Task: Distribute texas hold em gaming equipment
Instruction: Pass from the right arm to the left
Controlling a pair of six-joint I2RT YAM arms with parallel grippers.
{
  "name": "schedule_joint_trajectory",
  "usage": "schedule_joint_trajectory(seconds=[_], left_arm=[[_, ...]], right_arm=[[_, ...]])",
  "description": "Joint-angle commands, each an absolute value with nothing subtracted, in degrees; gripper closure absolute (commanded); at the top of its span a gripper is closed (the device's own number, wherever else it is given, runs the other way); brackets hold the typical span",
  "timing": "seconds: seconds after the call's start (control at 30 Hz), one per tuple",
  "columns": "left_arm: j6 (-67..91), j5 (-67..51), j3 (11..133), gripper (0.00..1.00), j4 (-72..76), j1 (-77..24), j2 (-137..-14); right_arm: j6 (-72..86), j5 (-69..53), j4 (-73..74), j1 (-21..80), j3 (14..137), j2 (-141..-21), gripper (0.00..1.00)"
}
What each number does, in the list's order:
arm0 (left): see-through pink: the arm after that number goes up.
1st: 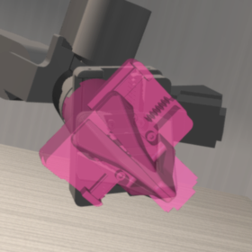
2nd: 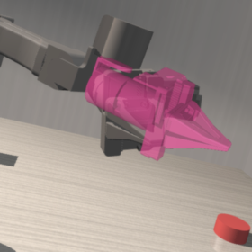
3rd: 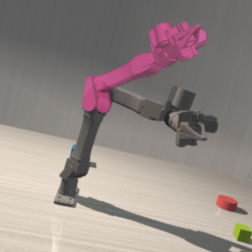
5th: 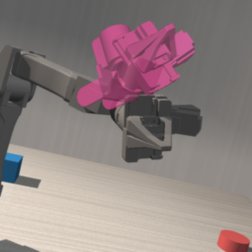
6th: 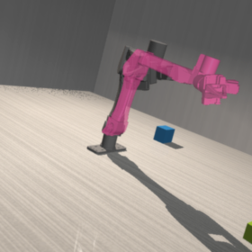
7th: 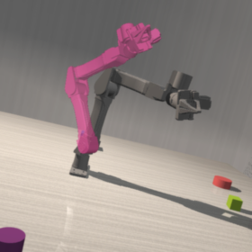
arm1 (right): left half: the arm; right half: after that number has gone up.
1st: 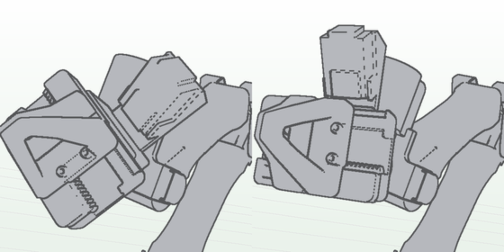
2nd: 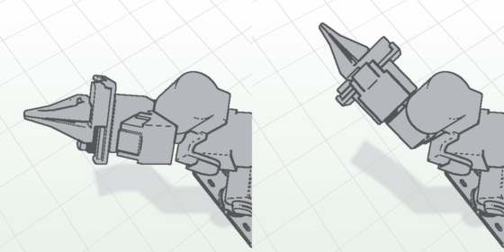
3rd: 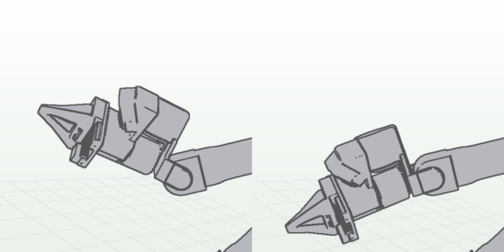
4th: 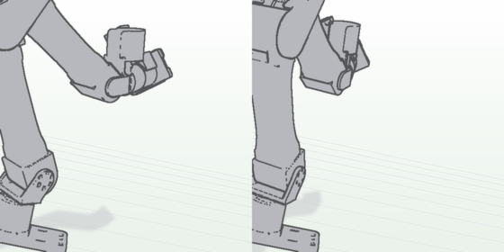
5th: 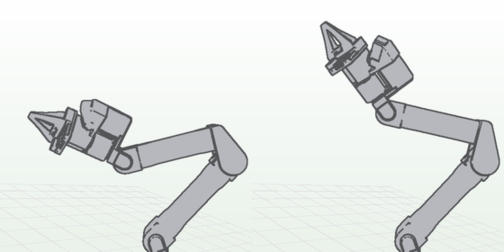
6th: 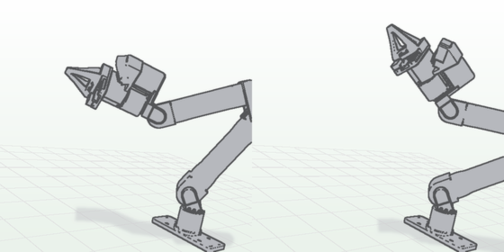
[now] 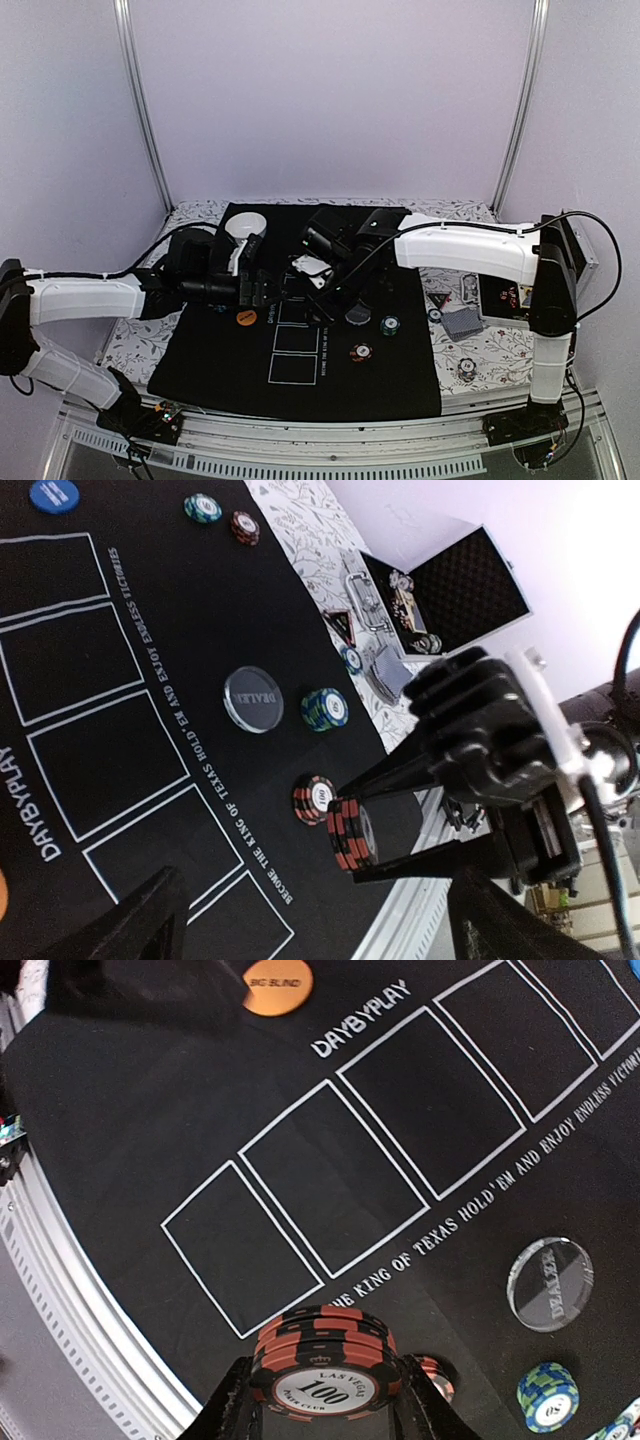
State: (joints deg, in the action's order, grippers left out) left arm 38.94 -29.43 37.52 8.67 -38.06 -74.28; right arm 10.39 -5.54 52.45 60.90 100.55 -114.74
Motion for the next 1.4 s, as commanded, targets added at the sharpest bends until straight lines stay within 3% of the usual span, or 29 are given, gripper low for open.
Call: schedule_joint_trajectory(seconds=[0.0, 0.33, 0.83, 1.13, 1.37], left_arm=[[43.08, -33.29, 35.67, 0.11, 15.18, -39.85, -77.45], [46.22, -34.94, 35.81, 0.30, 21.00, -41.16, -83.51], [46.19, -36.23, 36.93, 0.47, 21.38, -42.33, -89.11], [45.97, -38.06, 37.10, 0.69, 21.24, -42.41, -91.55], [45.66, -39.57, 37.02, 0.97, 21.52, -42.44, -91.95]], right_arm=[[9.41, -7.33, 49.20, 61.18, 103.35, -115.94, 0.95], [9.01, -6.82, 48.83, 62.40, 104.06, -117.64, 0.96], [8.35, -3.92, 50.05, 63.22, 106.15, -120.02, 0.95], [7.70, -0.98, 51.55, 64.06, 107.81, -121.78, 0.96], [7.62, 0.25, 51.90, 64.09, 107.85, -122.25, 0.96]])
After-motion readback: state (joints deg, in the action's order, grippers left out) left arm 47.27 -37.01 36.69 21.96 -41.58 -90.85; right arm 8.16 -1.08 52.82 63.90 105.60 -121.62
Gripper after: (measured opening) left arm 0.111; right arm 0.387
